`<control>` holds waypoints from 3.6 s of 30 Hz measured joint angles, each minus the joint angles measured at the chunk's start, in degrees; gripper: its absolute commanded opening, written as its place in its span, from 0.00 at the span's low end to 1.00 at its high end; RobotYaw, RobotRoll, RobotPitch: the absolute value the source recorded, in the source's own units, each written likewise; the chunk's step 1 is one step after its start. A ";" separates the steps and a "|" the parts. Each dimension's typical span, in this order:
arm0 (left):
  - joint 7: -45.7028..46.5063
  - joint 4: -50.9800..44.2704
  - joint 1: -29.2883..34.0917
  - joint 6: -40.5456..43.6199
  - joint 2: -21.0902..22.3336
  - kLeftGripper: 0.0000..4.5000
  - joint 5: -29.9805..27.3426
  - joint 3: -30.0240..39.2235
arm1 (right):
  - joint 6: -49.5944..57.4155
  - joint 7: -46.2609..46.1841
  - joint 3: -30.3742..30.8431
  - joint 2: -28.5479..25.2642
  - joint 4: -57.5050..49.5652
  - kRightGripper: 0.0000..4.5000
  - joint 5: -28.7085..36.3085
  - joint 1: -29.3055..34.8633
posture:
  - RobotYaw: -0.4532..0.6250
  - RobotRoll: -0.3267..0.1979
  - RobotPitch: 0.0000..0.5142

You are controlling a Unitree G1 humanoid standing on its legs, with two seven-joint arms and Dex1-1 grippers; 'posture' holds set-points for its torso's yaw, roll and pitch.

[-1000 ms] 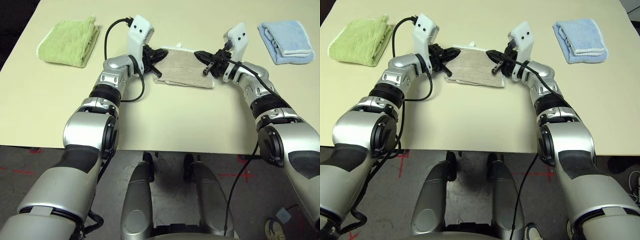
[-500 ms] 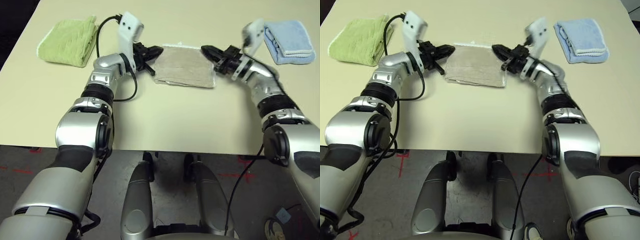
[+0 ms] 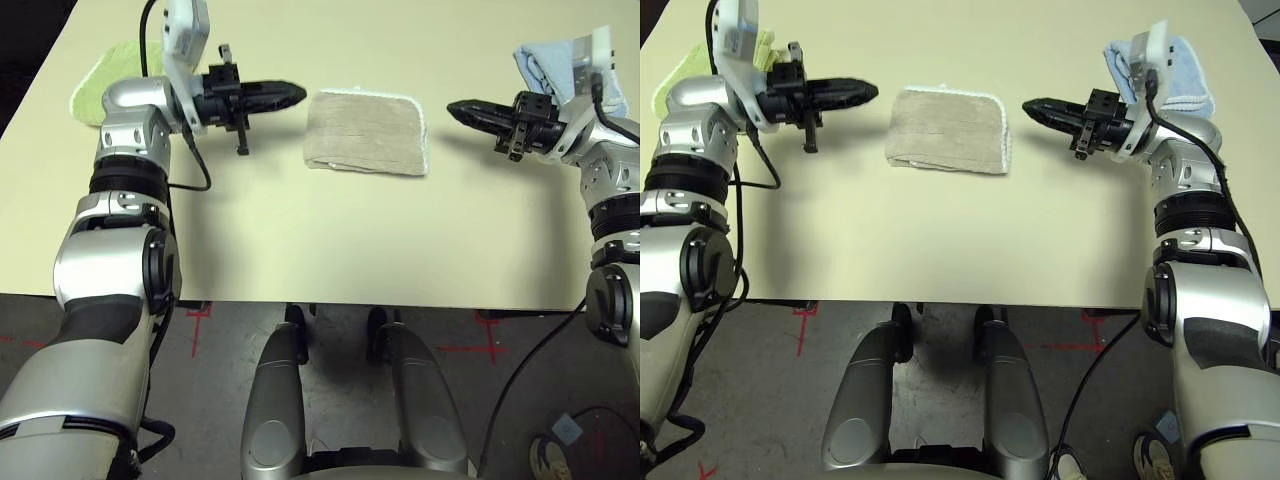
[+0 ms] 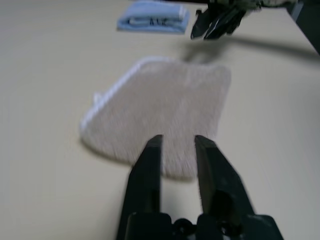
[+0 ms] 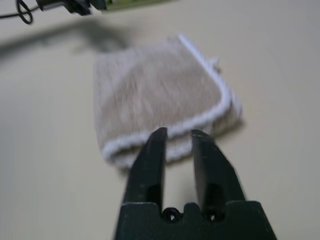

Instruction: Fold the towel and set it aside.

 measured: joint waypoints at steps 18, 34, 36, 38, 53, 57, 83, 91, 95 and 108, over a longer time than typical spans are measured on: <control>-2.71 -1.41 -0.24 -6.23 1.97 1.00 -0.58 -1.81 | 13.53 0.44 -0.28 -1.33 0.17 0.99 0.19 0.21 | 0.42 0.62 0.66; -2.77 -6.03 2.09 -3.86 1.31 1.00 -6.05 -3.46 | 35.96 -2.94 -2.27 -1.62 -8.48 0.99 5.75 3.02 | 0.41 0.62 0.68; -2.77 -6.34 2.19 -3.56 1.30 1.00 -6.50 -3.48 | 41.29 -3.76 -1.79 -1.95 -8.56 0.99 5.81 2.90 | 0.41 0.62 0.69; -2.77 -6.77 2.37 -3.42 1.27 1.00 -6.84 -3.56 | 46.47 -4.93 -1.55 -1.55 -8.56 0.99 6.44 2.65 | 0.42 0.62 0.70; -2.92 -13.38 4.77 0.70 1.30 1.00 -8.04 -4.10 | 62.84 -22.25 -3.76 10.29 -7.53 0.99 9.83 -6.74 | 0.46 0.62 0.73; -2.95 -15.28 5.12 1.88 1.45 1.00 -8.15 -4.09 | 62.71 -24.35 -4.07 11.56 -5.74 0.99 9.83 -8.23 | 0.47 0.62 0.74; -3.05 -17.19 6.28 3.72 1.51 1.00 -8.30 -4.74 | 64.89 -26.20 -5.14 12.41 -7.10 0.01 12.21 -7.55 | 0.45 0.62 0.70; -3.05 -17.56 6.36 3.95 1.51 1.00 -8.47 -4.84 | 58.17 -27.53 -10.11 12.24 -7.04 0.01 14.81 -7.76 | 0.43 0.62 0.68; -2.92 -17.35 6.51 4.07 1.39 1.00 -8.47 -4.63 | 49.84 -29.37 -14.07 11.43 -6.43 0.01 15.91 -9.03 | 0.42 0.62 0.68; -1.79 -12.17 6.63 1.90 0.74 1.00 -7.77 -4.18 | 15.62 -43.07 -25.37 5.05 8.45 0.01 16.90 -12.89 | 0.38 0.62 0.68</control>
